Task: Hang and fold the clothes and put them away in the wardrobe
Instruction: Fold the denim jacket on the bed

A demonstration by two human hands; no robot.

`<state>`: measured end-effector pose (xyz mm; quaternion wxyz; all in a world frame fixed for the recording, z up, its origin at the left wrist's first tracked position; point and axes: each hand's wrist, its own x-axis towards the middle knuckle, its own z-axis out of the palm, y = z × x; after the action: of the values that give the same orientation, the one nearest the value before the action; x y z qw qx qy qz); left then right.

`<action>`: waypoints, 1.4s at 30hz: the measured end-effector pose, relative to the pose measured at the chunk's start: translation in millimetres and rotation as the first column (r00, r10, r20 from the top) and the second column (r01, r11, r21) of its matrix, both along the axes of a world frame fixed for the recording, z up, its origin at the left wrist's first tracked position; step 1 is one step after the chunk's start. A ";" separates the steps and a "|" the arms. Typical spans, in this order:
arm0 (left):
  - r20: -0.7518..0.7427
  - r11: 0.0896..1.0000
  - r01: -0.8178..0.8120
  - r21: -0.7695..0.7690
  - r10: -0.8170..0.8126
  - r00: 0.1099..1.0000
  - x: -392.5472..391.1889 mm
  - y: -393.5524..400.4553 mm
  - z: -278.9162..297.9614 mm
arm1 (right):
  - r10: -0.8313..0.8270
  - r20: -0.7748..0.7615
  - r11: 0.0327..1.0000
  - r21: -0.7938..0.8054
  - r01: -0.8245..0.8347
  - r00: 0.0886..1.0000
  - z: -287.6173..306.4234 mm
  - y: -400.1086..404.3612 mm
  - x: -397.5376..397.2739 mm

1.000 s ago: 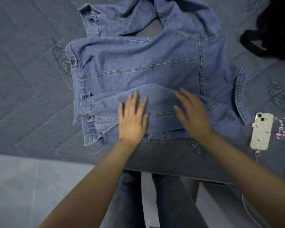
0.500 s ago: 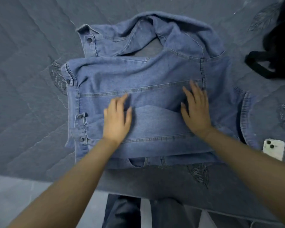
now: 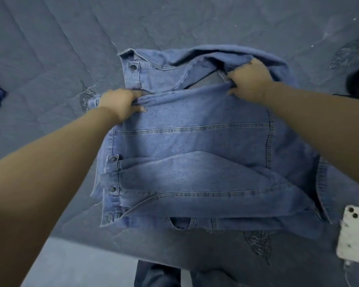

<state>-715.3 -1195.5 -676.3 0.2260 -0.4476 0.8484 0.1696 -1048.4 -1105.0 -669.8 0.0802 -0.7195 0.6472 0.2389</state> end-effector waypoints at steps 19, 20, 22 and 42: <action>-0.094 0.942 0.054 0.330 -0.023 0.995 95.5 200.0 39.7 | -0.139 0.251 0.974 -0.139 0.178 0.958 16.2 258.0 113.3; -0.189 0.930 -0.029 0.367 0.105 0.976 96.0 192.7 41.6 | -0.179 0.275 0.963 -0.150 0.226 0.945 16.8 255.5 121.2; -0.358 0.904 -0.228 0.362 0.360 0.862 98.1 167.7 44.4 | -0.176 0.382 0.936 -0.220 0.274 0.907 19.6 245.4 137.6; 0.279 0.216 -0.572 0.791 0.705 0.652 85.4 61.1 21.6 | -0.160 0.410 0.940 -0.215 0.266 0.898 6.8 210.7 179.9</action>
<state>-629.8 -1134.4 -654.7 0.2574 -0.5779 0.4107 0.6566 -868.5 -894.3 -663.0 0.1351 -0.6806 0.7201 -0.0070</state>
